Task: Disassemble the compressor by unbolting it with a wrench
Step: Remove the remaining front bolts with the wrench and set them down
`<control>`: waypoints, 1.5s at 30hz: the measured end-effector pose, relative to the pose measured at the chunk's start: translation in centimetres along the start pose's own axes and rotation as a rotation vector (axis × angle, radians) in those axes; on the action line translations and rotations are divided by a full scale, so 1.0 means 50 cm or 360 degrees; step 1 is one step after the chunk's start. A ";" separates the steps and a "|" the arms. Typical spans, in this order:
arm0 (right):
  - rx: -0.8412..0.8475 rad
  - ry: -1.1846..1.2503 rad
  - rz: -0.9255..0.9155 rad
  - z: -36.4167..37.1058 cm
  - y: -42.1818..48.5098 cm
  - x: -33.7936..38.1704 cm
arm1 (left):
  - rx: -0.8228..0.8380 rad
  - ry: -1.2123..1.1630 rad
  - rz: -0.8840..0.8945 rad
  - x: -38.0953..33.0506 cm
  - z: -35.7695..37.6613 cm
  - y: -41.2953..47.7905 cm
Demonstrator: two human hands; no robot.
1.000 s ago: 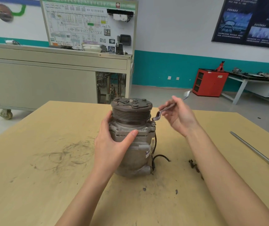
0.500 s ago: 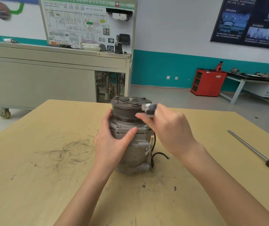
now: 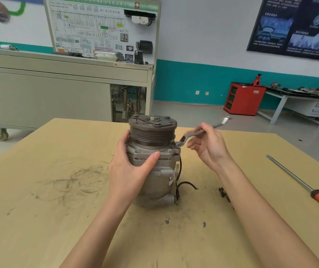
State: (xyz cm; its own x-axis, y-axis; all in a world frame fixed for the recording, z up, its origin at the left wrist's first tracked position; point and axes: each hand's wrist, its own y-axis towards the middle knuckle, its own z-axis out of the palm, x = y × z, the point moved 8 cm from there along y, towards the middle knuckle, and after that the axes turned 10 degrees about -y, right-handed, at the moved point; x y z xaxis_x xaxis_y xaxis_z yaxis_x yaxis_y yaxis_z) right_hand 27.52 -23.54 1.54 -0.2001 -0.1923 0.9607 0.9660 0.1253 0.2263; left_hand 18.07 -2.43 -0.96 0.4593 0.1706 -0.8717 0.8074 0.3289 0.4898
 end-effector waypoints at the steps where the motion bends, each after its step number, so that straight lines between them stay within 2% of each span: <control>1: 0.0090 -0.0083 0.0109 0.009 0.024 -0.011 | -0.0004 -0.0003 0.0007 0.001 0.000 0.000; 3: 0.0301 -0.0339 0.0302 0.034 0.056 -0.036 | -0.0009 -0.0009 0.0018 0.003 -0.001 0.001; 5: 0.0437 -0.0417 0.0403 0.054 0.072 -0.052 | -0.0011 -0.0017 0.0028 0.004 -0.004 0.003; 7: 0.0430 -0.0322 0.0397 0.059 0.076 -0.042 | -0.0009 -0.0018 0.0020 0.004 -0.004 0.003; 10: 0.0249 -0.0106 0.0215 0.040 0.061 0.015 | -0.0012 0.0001 0.0016 0.004 -0.004 0.002; 14: -0.0071 -0.0440 -0.0412 0.015 0.003 0.134 | 0.0004 0.0013 -0.0002 0.004 -0.001 0.001; 17: -0.0097 -0.0846 -0.0870 0.063 -0.060 0.190 | 0.0004 0.0021 -0.0002 0.001 -0.001 -0.001; 21: -0.0121 -0.1740 -0.1691 0.151 -0.148 0.213 | 0.0005 0.0029 -0.0013 0.000 -0.002 -0.001; 24: -0.0189 -0.2094 -0.1980 0.179 -0.191 0.201 | 0.0011 0.0025 -0.0025 0.000 -0.002 -0.001; 33: -0.0060 -0.1949 -0.1949 0.159 -0.224 0.185 | 0.0006 0.0055 -0.0026 -0.005 -0.003 -0.001; 39: -0.0354 -0.1902 -0.1966 0.151 -0.243 0.152 | 0.0000 0.0031 -0.0026 -0.006 -0.002 -0.002; 42: -0.0385 -0.1829 -0.1966 0.155 -0.246 0.146 | 0.0007 0.0024 -0.0028 -0.005 -0.001 -0.002; 44: -0.0390 -0.1730 -0.1884 0.147 -0.239 0.138 | 0.0015 0.0023 -0.0025 -0.007 -0.001 -0.003; 45: -0.0361 -0.1552 -0.1753 0.134 -0.230 0.132 | 0.0018 0.0026 -0.0024 -0.007 -0.001 -0.003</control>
State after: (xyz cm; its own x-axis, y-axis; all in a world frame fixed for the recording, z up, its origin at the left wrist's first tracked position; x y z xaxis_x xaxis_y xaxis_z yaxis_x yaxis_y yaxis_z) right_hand 14.00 -19.71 6.36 -0.7687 0.6352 0.0751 0.2460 0.1852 0.9514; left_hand 17.76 -2.47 -0.73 0.4409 0.1810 -0.8791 0.8184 0.3210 0.4766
